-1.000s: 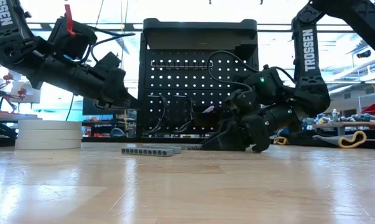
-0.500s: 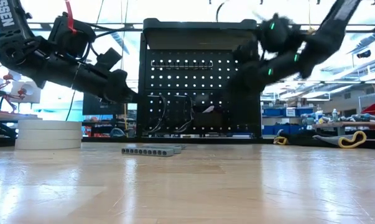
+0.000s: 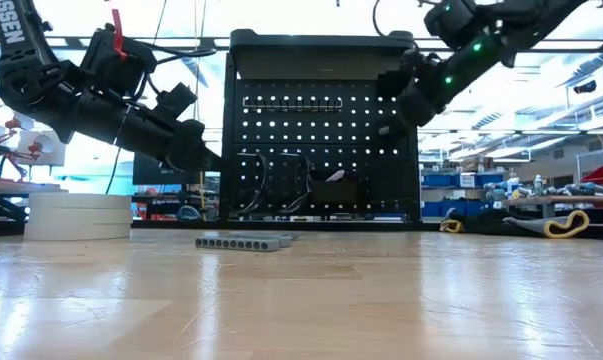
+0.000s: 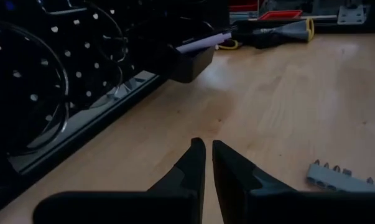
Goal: Hang tools onto peg board
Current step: Put the gray screwdriver bit set into the right black bin on the peg board
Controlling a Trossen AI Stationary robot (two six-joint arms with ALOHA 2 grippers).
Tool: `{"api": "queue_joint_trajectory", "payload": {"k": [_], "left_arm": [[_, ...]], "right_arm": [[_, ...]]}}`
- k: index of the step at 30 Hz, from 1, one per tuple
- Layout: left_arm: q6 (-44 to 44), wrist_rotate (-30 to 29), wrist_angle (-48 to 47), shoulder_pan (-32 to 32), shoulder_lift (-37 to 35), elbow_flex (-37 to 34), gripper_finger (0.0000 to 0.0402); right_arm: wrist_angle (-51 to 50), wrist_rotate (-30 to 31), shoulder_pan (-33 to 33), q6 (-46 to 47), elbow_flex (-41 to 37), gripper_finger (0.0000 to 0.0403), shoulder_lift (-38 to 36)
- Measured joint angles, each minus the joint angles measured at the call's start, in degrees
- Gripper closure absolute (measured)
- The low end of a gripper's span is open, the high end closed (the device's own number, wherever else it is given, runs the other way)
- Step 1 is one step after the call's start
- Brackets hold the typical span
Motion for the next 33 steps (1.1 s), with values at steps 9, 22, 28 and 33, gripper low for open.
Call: {"api": "queue_joint_trajectory", "payload": {"k": [9,22,28,33], "left_arm": [[-1.33,0.02,-0.22,-0.02,0.00,0.00,0.0367],[-1.39,0.02,-0.25,-0.02,0.00,0.00,0.0367],[-1.41,0.03,-0.22,-0.02,0.00,0.00,0.0367],[-1.34,1.86,-0.22,-0.02,0.00,0.00,0.0367]], "right_arm": [[0.75,-5.25,-5.75,0.61,4.17,0.0255,10.16],[3.21,-5.42,-5.65,5.19,4.73,0.0184,11.21],[1.84,-5.53,-1.16,6.08,4.73,0.0166,5.96],[-3.58,-7.41,5.83,10.20,4.70,0.0172,2.19]]}}
